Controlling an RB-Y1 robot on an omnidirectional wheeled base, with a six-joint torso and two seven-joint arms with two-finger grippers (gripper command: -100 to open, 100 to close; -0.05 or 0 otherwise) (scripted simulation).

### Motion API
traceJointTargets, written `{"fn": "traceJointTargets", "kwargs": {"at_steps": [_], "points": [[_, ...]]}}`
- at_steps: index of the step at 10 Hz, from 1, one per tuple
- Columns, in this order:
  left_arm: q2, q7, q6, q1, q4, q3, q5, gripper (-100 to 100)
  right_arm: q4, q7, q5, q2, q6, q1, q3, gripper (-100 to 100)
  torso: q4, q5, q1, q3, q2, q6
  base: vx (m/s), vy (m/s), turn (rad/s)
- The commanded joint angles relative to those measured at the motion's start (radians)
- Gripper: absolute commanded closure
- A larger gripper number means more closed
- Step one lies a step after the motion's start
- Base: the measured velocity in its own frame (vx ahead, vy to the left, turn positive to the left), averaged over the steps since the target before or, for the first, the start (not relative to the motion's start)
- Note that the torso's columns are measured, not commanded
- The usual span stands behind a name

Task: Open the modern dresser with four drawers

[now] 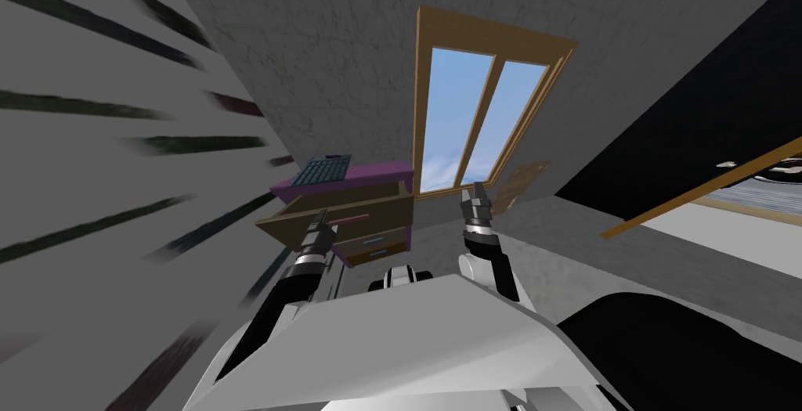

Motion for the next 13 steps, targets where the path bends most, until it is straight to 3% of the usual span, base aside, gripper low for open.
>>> {"fn": "traceJointTargets", "kwargs": {"at_steps": [1, 6, 7, 8, 13], "points": [[0.004, -0.001, 0.056, -0.023, -0.023, 0.01, 0.007, -100, 0.0, 0.0, 0.0, 0.0, 0.0, 0.0, 0.0, 0, 0.0, 0.0, 0.0, 0.001, 0.002, 0.0, -0.017, -0.005, -0.001], [0.015, -0.004, 0.185, -0.1, -0.078, 0.038, 0.027, -100, 0.0, 0.0, 0.0, 0.0, 0.0, 0.0, 0.0, 0, 0.002, -0.002, -0.001, 0.0, 0.001, -0.001, -0.022, -0.004, -0.004], [0.013, -0.003, 0.165, -0.079, -0.064, 0.03, 0.024, -100, 0.0, 0.0, 0.0, 0.0, 0.0, 0.0, 0.0, 0, 0.004, -0.003, -0.002, 0.001, 0.004, -0.001, 0.0, 0.0, 0.0], [0.014, -0.003, 0.171, -0.08, -0.065, 0.031, 0.025, 0, 0.0, 0.0, 0.0, 0.0, 0.0, 0.0, 0.0, 0, 0.003, -0.002, -0.001, 0.002, 0.003, -0.001, 0.0, 0.0, 0.0], [0.014, -0.003, 0.17, -0.08, -0.065, 0.031, 0.025, 0, 0.0, 0.0, 0.0, 0.0, 0.0, 0.0, 0.0, 0, 0.0, 0.0, 0.0, 0.0, -0.001, 0.0, 0.0, 0.0, 0.0]]}}
